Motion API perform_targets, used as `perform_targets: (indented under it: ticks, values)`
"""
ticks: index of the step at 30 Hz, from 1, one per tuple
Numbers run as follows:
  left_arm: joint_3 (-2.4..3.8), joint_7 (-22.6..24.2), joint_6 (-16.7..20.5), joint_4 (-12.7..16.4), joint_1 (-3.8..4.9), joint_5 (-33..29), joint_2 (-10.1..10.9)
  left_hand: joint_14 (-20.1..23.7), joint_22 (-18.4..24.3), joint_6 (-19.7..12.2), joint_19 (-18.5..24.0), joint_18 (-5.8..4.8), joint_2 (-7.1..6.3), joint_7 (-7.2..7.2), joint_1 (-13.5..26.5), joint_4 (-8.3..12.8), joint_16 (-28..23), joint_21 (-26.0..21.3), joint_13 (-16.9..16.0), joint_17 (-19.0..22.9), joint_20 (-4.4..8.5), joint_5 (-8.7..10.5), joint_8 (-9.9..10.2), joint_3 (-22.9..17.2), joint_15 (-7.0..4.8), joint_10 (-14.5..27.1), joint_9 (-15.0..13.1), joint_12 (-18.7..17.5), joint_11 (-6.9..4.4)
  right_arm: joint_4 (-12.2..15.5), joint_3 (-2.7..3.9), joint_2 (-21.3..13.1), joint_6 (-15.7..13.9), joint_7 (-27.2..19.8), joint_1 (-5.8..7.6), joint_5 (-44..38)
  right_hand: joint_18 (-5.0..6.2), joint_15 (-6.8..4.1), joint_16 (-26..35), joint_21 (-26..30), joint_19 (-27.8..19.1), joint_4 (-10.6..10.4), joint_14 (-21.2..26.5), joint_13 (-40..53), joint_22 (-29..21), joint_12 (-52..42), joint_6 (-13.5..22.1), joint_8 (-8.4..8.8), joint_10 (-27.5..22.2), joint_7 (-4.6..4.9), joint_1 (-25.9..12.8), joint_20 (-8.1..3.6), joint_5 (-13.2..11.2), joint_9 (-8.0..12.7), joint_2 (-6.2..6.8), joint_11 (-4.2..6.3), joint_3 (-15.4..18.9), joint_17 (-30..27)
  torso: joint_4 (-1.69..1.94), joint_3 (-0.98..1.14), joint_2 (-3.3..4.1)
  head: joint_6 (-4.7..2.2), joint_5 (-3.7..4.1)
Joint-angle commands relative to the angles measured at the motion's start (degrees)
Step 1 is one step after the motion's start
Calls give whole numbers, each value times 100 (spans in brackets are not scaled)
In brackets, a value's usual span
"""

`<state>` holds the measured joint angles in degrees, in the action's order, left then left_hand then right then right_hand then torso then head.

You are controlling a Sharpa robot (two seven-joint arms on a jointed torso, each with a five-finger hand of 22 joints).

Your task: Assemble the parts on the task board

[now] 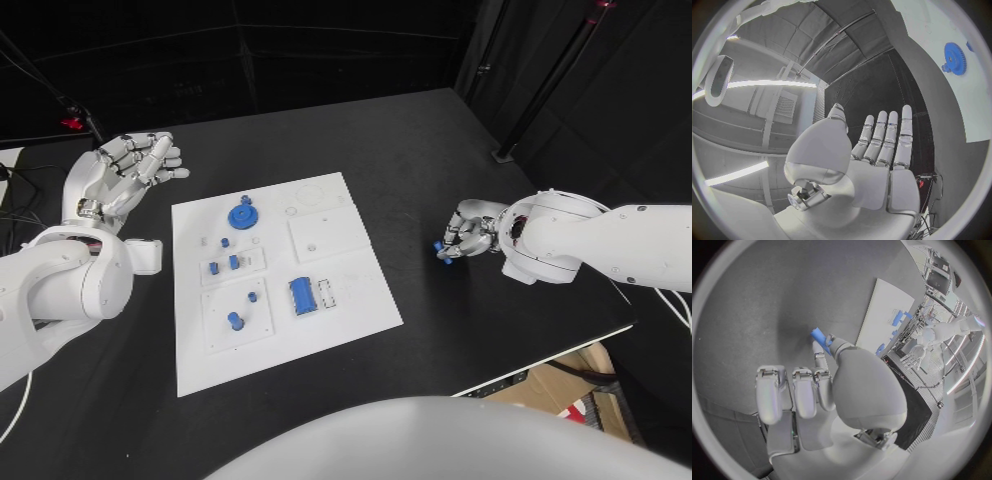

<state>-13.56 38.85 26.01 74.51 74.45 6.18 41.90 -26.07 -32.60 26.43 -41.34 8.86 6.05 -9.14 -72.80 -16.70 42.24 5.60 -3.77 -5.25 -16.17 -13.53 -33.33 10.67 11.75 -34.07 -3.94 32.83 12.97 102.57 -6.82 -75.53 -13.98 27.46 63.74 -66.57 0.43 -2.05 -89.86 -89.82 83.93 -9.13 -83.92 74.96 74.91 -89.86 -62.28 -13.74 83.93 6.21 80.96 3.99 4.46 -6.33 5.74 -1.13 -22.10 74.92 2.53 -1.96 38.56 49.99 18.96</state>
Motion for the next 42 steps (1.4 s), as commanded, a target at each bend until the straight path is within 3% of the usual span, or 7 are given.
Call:
perform_targets:
  ticks: [1,6,12,15,21,36,42]
  values:
    - [6,41,-48,10,9,-14,2,49,5,-39,-45,18,46,-631,9,3,31,30,6,4,-12,-40,-19,27,-2,39,10,35,-13,32,1,-3,-462,-357,4,174,-43,29,-14,-18,607,42,-608,1504,1509,-14,-221,-27,607,-145,-62,37,41,-76,9,-6,-11,1508,-4,-3,1,1,-17]
    - [6,39,-52,8,9,-14,3,49,5,-39,-45,18,46,-631,9,3,31,30,6,4,-12,-40,-19,27,-2,39,10,35,-13,77,1,-20,-658,-580,5,535,-43,29,-14,-18,607,55,-608,1504,1509,-14,-284,32,607,-143,-136,43,256,-77,2,-1,64,1508,-5,-3,-4,1,-54]
    - [6,33,-59,-8,9,-14,-13,49,5,-39,-45,18,46,-631,9,3,31,30,6,4,-12,-40,-19,27,-2,39,10,35,-13,272,5,-54,-789,-1114,26,1593,-43,40,-14,-18,607,99,-608,1504,1509,-14,-334,194,607,-112,-255,55,1110,-70,-66,-24,433,1508,6,-1,-9,1,-124]
    - [6,31,-63,-15,8,-14,-22,49,5,-39,-45,18,46,-631,9,3,31,30,6,4,-12,-40,-19,27,-2,39,10,35,-13,352,7,-12,-806,-1296,75,2045,-43,42,-14,-18,607,120,-608,1504,1509,-14,-345,239,607,-109,-255,57,1231,-68,-107,-26,562,1508,6,2,-3,1,-192]
    - [6,25,-68,-36,7,-14,-44,49,5,-39,-45,18,46,-631,9,3,31,30,6,4,-12,-40,-19,27,-2,39,10,35,-13,446,9,278,-724,-1556,132,2731,-43,41,-14,-18,607,128,-608,1504,1509,-14,-355,266,607,-108,-255,58,1265,-68,-142,-27,639,1508,0,-1,0,1,-421]
    - [6,23,-77,-52,5,-14,-71,51,8,-44,-44,18,52,-631,5,3,39,32,6,14,-12,-39,-23,35,-2,40,10,40,-12,293,11,1179,-220,-1339,149,3061,-43,40,-14,-18,607,68,-608,1504,1509,-14,-362,354,607,-94,-335,59,1272,-58,-224,-39,889,1508,-10,-7,-6,1,-1208]
    - [6,23,-89,-50,5,-14,-78,51,8,-44,-44,18,52,-631,5,3,39,32,6,14,-12,-39,-23,35,-2,40,10,40,-12,177,11,1420,-109,-1085,148,3063,-43,42,-14,-18,607,31,-608,1504,1509,-14,-356,390,607,-87,-374,61,1266,-51,-255,-45,970,1508,6,3,-1,1,-1295]
